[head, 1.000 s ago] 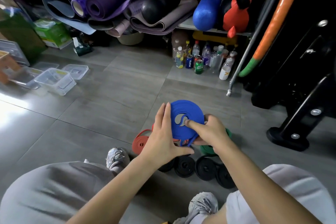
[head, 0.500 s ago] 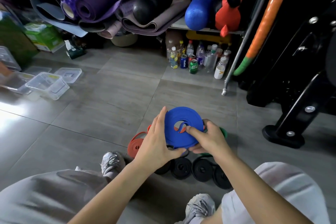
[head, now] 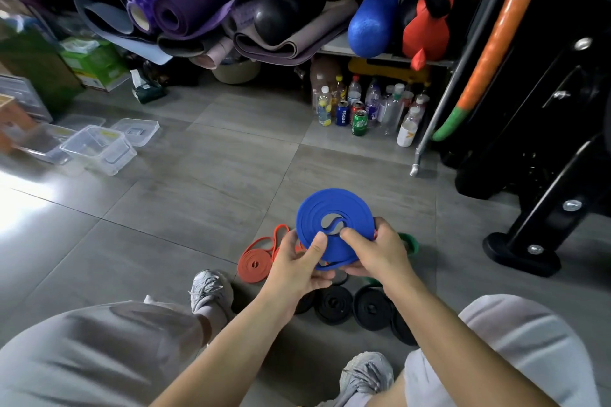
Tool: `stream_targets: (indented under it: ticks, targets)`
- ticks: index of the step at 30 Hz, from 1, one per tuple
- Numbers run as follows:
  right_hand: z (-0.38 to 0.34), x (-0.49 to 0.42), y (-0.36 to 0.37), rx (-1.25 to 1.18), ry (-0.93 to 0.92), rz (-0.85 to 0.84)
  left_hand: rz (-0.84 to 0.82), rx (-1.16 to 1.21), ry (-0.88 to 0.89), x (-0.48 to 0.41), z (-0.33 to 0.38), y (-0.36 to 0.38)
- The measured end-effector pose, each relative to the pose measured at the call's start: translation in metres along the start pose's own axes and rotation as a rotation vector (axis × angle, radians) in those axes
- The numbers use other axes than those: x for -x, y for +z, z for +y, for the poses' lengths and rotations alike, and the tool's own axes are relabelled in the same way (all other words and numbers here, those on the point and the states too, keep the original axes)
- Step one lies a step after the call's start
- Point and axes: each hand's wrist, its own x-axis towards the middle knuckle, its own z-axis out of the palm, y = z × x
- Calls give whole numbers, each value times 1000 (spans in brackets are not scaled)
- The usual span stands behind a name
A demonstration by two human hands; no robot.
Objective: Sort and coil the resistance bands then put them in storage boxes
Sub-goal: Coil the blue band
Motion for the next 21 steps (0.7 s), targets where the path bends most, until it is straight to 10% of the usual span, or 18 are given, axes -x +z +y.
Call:
stream_targets:
  ticks: [21]
  targets:
    - [-23, -144, 47, 280, -30, -249, -21, -223, -84, -139, 41, -81]
